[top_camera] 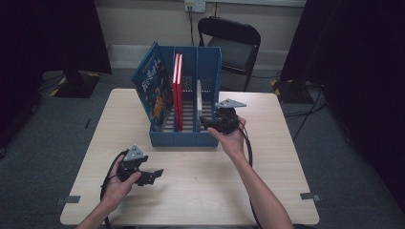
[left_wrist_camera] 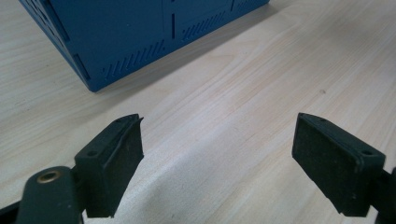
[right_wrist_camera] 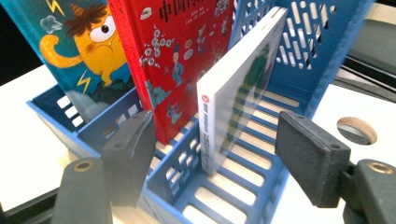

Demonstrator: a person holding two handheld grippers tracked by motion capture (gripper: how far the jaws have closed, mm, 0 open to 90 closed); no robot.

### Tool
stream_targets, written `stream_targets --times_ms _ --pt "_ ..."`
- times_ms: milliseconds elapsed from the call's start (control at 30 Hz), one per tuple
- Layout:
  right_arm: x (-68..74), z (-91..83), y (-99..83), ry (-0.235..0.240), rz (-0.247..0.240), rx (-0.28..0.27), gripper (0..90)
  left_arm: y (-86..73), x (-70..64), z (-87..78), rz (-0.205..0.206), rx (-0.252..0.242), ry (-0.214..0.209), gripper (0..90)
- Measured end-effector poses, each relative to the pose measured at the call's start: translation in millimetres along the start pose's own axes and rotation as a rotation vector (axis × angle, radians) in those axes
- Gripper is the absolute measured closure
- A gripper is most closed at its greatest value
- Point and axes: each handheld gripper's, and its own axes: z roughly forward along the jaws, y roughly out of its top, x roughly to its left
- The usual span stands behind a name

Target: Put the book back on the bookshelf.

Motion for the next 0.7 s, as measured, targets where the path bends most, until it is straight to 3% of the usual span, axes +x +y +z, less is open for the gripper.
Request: stream_targets --times_ms 400,700 --pt "-6.9 -47.0 -20.3 0.033 0.004 -0.036 28.5 -0.3 0.4 -1.0 0.007 0.001 -0.001 16.1" --pt "-22.5 -73.5 -48.6 -0.006 0.034 -0.022 27.0 -1.0 1.3 -1.3 -0.002 0.001 0.008 16.2"
